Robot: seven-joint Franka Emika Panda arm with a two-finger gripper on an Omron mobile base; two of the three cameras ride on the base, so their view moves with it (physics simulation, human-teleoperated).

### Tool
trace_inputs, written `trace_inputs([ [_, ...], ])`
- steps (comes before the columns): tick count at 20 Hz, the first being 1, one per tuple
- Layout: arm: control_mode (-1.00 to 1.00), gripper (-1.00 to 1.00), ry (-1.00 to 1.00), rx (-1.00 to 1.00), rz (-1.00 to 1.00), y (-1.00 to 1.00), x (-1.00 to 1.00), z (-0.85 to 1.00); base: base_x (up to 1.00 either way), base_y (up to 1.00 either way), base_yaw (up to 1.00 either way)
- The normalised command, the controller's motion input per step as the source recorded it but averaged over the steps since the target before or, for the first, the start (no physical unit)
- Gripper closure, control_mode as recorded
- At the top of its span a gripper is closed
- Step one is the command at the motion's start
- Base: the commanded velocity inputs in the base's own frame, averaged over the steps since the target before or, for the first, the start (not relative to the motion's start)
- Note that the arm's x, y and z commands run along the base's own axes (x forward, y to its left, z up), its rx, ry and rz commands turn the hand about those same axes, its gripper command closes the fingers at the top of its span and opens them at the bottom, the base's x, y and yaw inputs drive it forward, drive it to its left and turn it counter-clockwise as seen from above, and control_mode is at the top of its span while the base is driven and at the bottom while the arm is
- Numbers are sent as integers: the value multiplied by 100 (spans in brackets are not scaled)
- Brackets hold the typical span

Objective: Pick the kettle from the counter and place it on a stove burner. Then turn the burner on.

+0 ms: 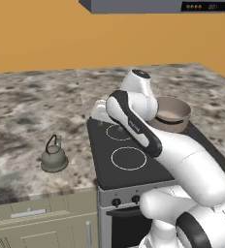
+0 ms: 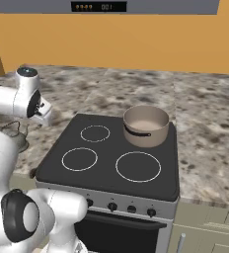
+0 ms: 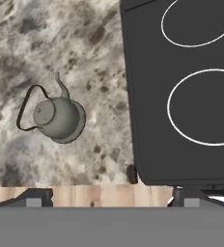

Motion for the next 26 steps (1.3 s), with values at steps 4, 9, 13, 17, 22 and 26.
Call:
trace_inputs([
  [4,-100,-100,18,0,-10,89,4,0,0,0,0],
  [9,-100,-100,21,0,-8,78,7,0,0,0,0],
  [13,-100,-100,22,0,-9,71,16,0,0,0,0],
  [17,-100,-100,17,-2,-7,57,18,0,0,0,0],
  [22,-100,-100,9,-15,-4,32,15,0,0,0,0],
  [26,-100,-100,1,-2,0,1,0,0,0,0,0],
])
